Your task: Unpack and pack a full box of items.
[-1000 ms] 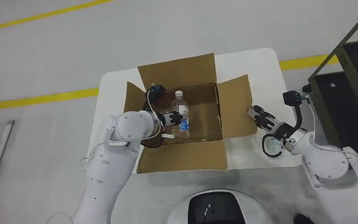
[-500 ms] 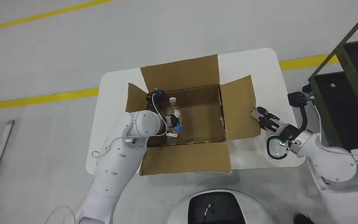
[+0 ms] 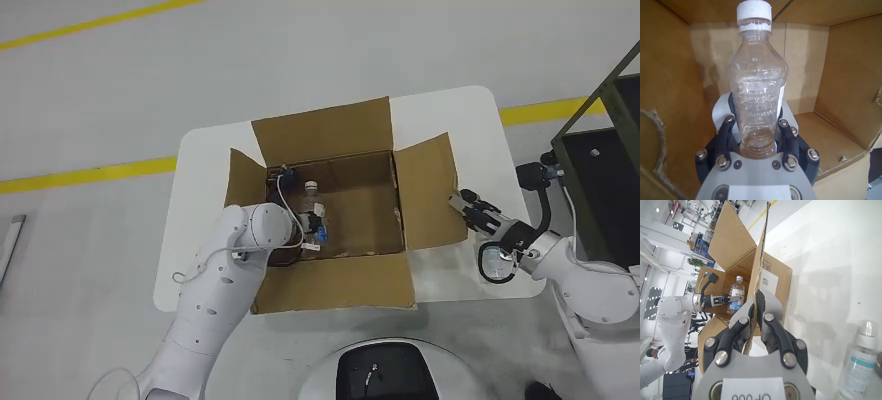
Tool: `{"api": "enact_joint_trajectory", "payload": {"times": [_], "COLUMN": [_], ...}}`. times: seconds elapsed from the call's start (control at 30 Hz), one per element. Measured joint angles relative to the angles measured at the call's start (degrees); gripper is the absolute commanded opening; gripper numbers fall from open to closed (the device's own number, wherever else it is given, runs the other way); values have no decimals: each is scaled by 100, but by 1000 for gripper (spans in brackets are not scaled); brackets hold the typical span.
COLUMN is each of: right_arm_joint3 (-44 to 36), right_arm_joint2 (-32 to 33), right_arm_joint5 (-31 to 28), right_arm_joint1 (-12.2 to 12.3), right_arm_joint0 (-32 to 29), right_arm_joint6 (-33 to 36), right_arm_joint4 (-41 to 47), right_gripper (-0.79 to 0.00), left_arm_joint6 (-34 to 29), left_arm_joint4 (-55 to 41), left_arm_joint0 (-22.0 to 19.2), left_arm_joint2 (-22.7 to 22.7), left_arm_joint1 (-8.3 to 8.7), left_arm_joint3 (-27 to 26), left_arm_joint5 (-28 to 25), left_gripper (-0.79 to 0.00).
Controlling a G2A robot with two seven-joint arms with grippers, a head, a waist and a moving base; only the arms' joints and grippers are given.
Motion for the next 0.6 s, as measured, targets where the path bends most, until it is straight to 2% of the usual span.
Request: {"api": "enact_joint_trajectory", "payload": {"times": [0.4, 0.43, 0.47, 0.5, 0.53, 0.57, 0.6], "right_arm_joint3": [-43, -46, -50, -52, -54, -55, -57], "right_arm_joint2": [-33, -35, -36, -32, -27, -22, -16], "right_arm_joint5": [12, 13, 16, 23, 24, 24, 23], "right_arm_joint1": [38, 41, 44, 48, 51, 54, 59], "right_arm_joint0": [-14, -18, -22, -27, -31, -37, -46], "right_arm_joint6": [-12, -12, -12, -17, -21, -23, -23], "right_arm_joint4": [42, 46, 51, 54, 57, 60, 65], "right_gripper": [-785, -785, -785, -785, -785, -785, -785], "left_arm_joint6": [-135, -114, -94, -75, -68, -67, -73], "left_arm_joint4": [314, 343, 372, 382, 377, 373, 357], "left_arm_joint0": [-305, -318, -333, -348, -355, -359, -361], "left_arm_joint2": [468, 490, 504, 510, 509, 509, 508], "left_arm_joint1": [-156, -164, -171, -181, -187, -194, -203], "left_arm_joint3": [537, 586, 634, 689, 723, 756, 792], "left_arm_joint5": [186, 170, 155, 149, 149, 153, 163], "left_gripper": [-785, -754, -622, -391, -99, 0, 0]}}
